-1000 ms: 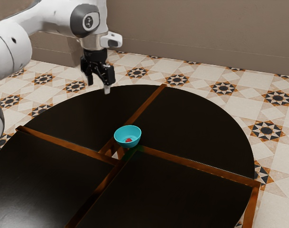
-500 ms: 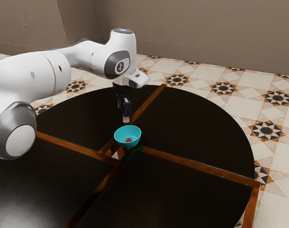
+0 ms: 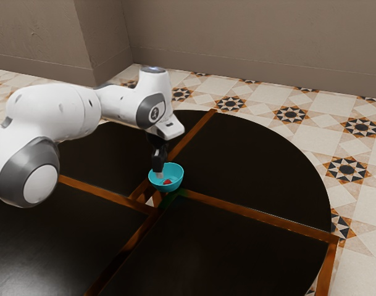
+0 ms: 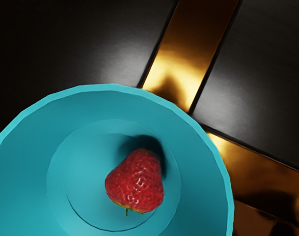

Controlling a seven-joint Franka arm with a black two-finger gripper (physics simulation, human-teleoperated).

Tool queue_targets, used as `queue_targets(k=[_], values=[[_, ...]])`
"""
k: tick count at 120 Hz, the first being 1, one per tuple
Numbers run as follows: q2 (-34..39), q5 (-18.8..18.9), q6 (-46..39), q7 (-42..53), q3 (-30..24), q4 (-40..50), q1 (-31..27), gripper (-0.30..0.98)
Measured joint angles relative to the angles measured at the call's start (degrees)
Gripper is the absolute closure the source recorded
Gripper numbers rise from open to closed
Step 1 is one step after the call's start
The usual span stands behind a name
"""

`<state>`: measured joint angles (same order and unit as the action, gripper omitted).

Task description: Take strawberry from the bowl

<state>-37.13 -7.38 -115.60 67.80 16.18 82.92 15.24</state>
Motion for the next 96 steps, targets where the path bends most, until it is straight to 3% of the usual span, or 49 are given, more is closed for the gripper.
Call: queue_targets(k=[32,96], values=[[-1.01,-1.76,-2.92,8.06,0.0,0.45,-0.45,0.29],[-4.65,-4.35,-5.82,16.97,-0.03,0.39,-0.75,0.34]])
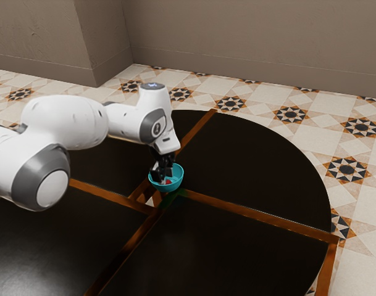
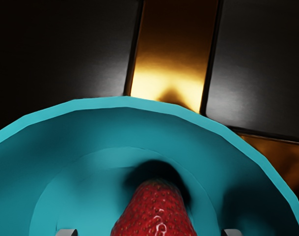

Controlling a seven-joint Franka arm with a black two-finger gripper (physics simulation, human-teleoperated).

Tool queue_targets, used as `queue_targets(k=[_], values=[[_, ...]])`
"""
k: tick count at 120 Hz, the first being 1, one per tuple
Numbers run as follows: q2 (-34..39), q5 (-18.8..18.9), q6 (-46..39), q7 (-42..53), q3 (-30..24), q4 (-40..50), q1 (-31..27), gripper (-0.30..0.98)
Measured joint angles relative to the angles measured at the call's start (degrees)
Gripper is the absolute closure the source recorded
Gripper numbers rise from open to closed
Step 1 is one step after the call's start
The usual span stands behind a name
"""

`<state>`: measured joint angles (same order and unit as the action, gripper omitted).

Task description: Take strawberry from the bowl

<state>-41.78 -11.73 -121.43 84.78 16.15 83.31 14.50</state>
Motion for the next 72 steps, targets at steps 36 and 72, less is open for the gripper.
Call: queue_targets(k=[36,72], values=[[-1.01,-1.1,-2.71,2.49,-0.2,-0.26,0.01,0.35],[-1.58,-2.68,-4.28,3.98,-0.41,-0.32,0.0,0.44]])
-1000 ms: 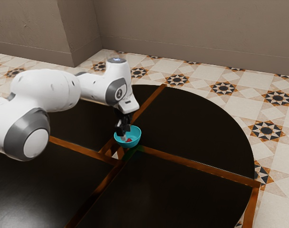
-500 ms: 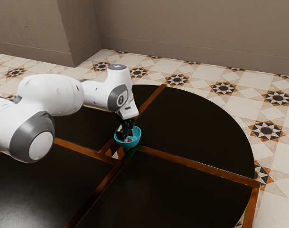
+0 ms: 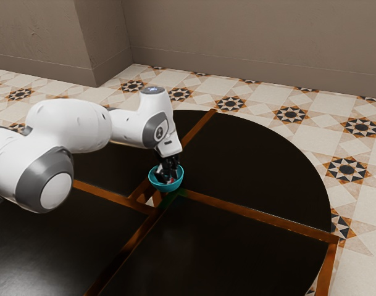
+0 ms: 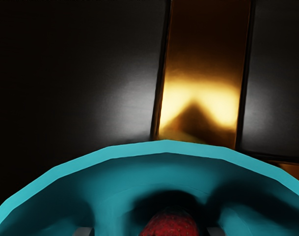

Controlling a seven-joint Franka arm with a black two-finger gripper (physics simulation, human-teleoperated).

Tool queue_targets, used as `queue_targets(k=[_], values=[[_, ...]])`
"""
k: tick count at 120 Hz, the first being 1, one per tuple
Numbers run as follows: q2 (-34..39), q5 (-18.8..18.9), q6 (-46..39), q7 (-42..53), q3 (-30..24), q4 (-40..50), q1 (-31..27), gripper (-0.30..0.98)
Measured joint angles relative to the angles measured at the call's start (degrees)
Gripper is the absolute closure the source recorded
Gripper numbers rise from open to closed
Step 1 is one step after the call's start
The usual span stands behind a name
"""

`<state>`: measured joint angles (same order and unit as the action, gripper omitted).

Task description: Take strawberry from the bowl

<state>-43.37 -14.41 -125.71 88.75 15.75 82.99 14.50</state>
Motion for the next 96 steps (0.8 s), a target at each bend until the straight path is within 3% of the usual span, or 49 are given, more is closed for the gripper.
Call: queue_targets(k=[16,56,75,96], values=[[-0.21,-0.32,-0.46,0.35,-0.07,0.0,-0.01,0.47],[-0.44,-0.11,-1.06,-0.04,-0.26,0.0,-0.1,0.38],[-0.21,-0.48,-0.97,0.05,-0.32,0.06,-0.03,0.53],[-0.18,-0.67,-0.97,0.34,-0.3,0.07,-0.02,0.53]])
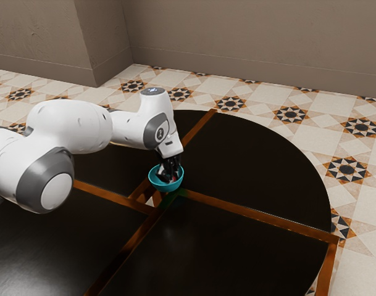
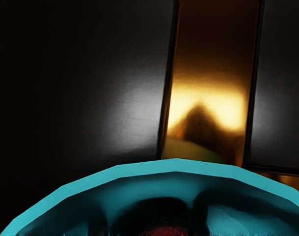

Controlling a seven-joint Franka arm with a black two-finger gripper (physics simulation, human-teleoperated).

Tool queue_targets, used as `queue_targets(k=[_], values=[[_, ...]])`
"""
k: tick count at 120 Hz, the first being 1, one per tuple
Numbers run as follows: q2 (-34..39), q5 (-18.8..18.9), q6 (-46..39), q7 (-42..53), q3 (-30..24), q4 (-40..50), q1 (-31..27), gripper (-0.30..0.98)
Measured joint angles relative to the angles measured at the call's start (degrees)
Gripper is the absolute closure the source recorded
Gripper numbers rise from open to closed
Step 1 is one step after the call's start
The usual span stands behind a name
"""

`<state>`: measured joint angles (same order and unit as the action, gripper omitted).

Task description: Take strawberry from the bowl

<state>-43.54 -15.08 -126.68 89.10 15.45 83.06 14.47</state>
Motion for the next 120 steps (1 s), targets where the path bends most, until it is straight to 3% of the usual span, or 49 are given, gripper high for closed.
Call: queue_targets(k=[12,56,75,120], values=[[0.47,-0.08,0.01,0.21,0.02,0.02,0.04,0.62],[7.37,0.3,1.81,0.85,0.02,0.38,0.88,0.66],[8.65,0.15,2.38,0.61,-0.44,0.37,4.74,0.67],[-0.87,-0.4,-1.76,-1.28,-7.94,-6.85,7.91,0.67]])
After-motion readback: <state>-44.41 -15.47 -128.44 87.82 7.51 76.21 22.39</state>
